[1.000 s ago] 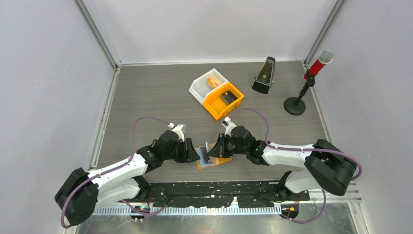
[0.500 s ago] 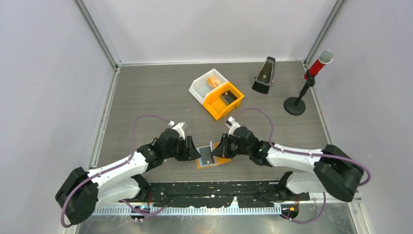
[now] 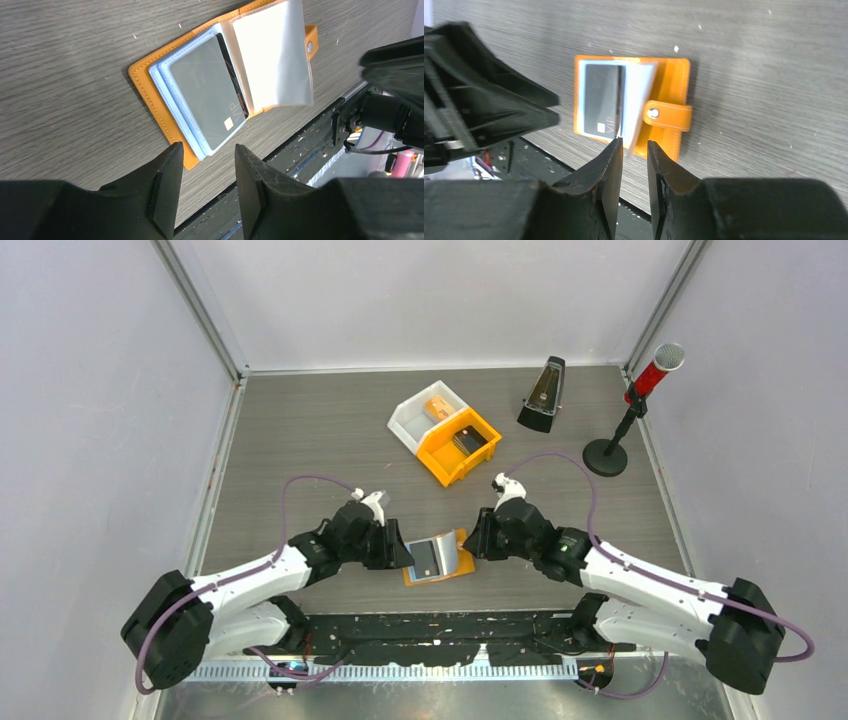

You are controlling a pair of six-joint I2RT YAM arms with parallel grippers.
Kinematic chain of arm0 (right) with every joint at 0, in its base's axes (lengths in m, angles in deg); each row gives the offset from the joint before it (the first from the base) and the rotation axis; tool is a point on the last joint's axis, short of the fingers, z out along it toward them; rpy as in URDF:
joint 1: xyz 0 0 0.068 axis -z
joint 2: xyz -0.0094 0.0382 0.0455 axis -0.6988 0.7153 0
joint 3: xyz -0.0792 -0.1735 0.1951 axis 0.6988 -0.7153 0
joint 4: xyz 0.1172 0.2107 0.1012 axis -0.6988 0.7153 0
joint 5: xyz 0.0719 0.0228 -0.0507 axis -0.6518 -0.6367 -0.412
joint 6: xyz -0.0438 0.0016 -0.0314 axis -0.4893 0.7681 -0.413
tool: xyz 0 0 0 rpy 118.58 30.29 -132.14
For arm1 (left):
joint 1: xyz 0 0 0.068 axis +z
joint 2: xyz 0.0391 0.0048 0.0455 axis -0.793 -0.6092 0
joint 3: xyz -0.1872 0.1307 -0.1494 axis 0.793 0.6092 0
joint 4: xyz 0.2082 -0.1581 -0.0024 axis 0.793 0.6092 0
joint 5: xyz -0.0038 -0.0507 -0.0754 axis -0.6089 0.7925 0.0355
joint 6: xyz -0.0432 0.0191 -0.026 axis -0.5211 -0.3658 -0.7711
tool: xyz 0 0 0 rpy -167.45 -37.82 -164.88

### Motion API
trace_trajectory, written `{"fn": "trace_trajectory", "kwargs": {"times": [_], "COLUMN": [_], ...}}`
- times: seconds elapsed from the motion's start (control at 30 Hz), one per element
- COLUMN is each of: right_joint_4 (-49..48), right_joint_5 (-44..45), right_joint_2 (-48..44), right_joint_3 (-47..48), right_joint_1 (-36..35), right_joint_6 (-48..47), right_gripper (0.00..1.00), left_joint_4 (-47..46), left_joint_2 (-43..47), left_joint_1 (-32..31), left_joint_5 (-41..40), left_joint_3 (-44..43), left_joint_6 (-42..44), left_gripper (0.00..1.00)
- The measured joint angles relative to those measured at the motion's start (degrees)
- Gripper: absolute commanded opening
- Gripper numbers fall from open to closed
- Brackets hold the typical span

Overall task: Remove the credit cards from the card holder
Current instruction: Remove the credit card from the card holder.

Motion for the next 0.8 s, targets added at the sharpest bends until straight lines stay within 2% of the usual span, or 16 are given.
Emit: {"fn": "trace_trajectory", "kwargs": {"times": [0.23,0.33,0.6,0.8], "right_joint_4": [-1.5,-3.8,-7.6,-11.0], "right_joint_5": [-2.4,-5.1,-8.8,-10.2], "right_joint_2": [-1.2,2.2,12.0,20.6], "right_joint_3": [3.0,3.1,5.4,7.5], "right_joint_1": [0.0,-0.3,-2.1,-2.1], "right_joint_6": [-1.9,-1.9,-2.1,-2.9], "right_gripper": [0.27,0.27,0.24,0.23], "left_joint_4": [-3.8,-5.8,-8.4,-9.8], "left_joint_2": [-3.8,-4.3,-6.9,-9.1], "left_joint_1": [0.9,2.3,3.9,3.9], "left_joint_5": [3.7,4.7,6.1,6.5], "left_joint_3": [-0.3,-0.3,-0.3,-0.3], "left_joint_6": [-2.1,-3.0,-3.7,-3.8], "left_gripper": [0.33,0.29,0.11,0.07]}}
